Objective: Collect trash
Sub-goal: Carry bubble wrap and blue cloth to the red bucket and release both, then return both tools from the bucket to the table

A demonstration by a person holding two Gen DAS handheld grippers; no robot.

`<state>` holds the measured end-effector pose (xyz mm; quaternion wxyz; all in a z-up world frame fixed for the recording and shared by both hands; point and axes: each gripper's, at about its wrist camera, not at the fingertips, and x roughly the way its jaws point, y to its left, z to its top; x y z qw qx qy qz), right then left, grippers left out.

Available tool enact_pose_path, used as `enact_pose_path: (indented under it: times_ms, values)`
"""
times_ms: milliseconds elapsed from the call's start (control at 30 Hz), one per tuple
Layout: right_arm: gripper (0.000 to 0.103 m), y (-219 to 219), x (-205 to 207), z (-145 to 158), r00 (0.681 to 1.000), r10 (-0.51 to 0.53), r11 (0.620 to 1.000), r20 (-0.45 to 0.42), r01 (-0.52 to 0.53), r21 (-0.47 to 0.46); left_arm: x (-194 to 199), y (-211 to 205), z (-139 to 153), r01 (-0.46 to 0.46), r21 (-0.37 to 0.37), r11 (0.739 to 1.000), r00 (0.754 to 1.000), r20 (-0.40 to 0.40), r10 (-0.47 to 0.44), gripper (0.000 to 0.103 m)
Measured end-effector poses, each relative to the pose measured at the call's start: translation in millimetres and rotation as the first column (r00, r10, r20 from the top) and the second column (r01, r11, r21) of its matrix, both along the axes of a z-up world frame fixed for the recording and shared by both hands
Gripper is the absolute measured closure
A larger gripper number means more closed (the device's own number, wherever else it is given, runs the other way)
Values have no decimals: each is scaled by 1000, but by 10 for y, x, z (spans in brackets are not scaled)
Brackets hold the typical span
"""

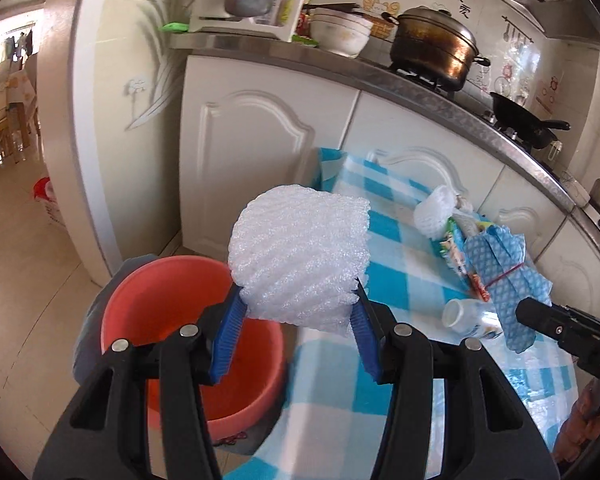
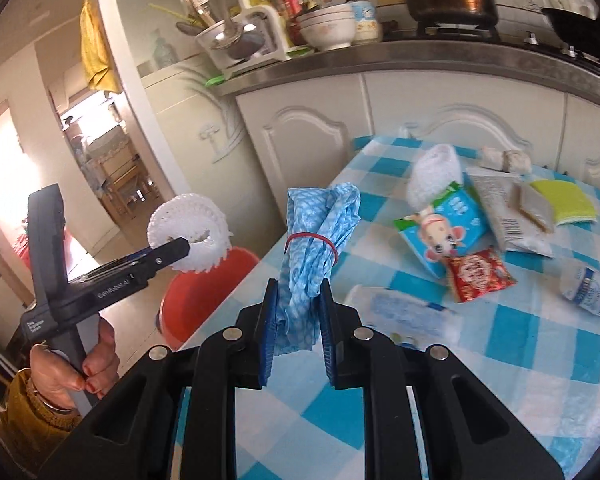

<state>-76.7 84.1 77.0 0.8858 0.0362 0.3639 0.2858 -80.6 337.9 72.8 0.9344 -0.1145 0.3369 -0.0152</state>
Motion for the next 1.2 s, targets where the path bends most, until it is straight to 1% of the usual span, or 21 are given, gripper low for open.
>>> enact_pose_path:
  times_ms: [133,267,367,533,600,633,700,733,767,833,900,967,1000,1033,1067,1100,1133,1200]
  values:
    - [82,499,102,-93,992,118,993,-52,-117,14,-80,322,-203,-67,23,997,997,-41,68,51]
    - [82,960,236,-212,975,200,980,-94,-200,-1,-76,544,-430,-108,29,994,990,-92,110,51]
    - [82,1232,318,-333,962,240,969,-128,-245,-21,-66,645,-580,-127,29,991,984,-124,130,50]
    - [80,1526,425,-530,946,273,958,-176,-284,-44,-51,765,-822,-150,41,988,973,-173,155,48]
    - [78,1613,447,-593,945,276,954,-175,-291,-66,-40,795,-904,-155,31,987,968,-195,158,44]
    - [75,1638,461,-619,945,276,954,-174,-292,-75,-30,823,-952,-157,23,987,965,-211,158,42]
    - [62,1652,461,-664,944,279,953,-177,-295,-70,-28,852,-1005,-169,15,985,960,-223,168,31]
    - [47,1649,469,-685,943,279,954,-182,-294,-60,-36,862,-1021,-177,13,984,958,-227,175,27]
    - [39,1640,476,-697,944,276,956,-181,-289,-51,-46,876,-1033,-182,7,983,957,-229,178,24]
    - [36,1606,471,-692,950,264,960,-166,-275,-46,-59,890,-1043,-184,2,983,956,-233,180,21]
    - [36,1504,458,-652,955,255,965,-153,-261,-19,-75,883,-1024,-194,16,981,953,-233,193,17]
    - [28,1335,425,-572,960,245,970,-138,-242,39,-101,896,-990,-202,15,979,954,-224,200,17]
    - [26,1244,415,-541,962,241,970,-129,-234,67,-121,899,-965,-206,4,979,956,-213,202,17]
    - [21,1144,401,-488,966,233,970,-115,-223,98,-157,908,-934,-214,-12,977,958,-198,207,17]
    - [19,1034,392,-431,970,221,970,-98,-208,128,-201,921,-909,-226,-25,974,958,-184,218,17]
    - [18,930,368,-379,974,205,970,-93,-189,151,-257,928,-874,-237,-45,970,960,-162,227,16]
    - [14,824,365,-332,978,189,970,-93,-170,176,-302,938,-850,-248,-64,967,961,-143,237,16]
    - [13,592,364,-237,984,157,964,-83,-134,230,-403,936,-764,-283,-95,954,956,-104,273,16]
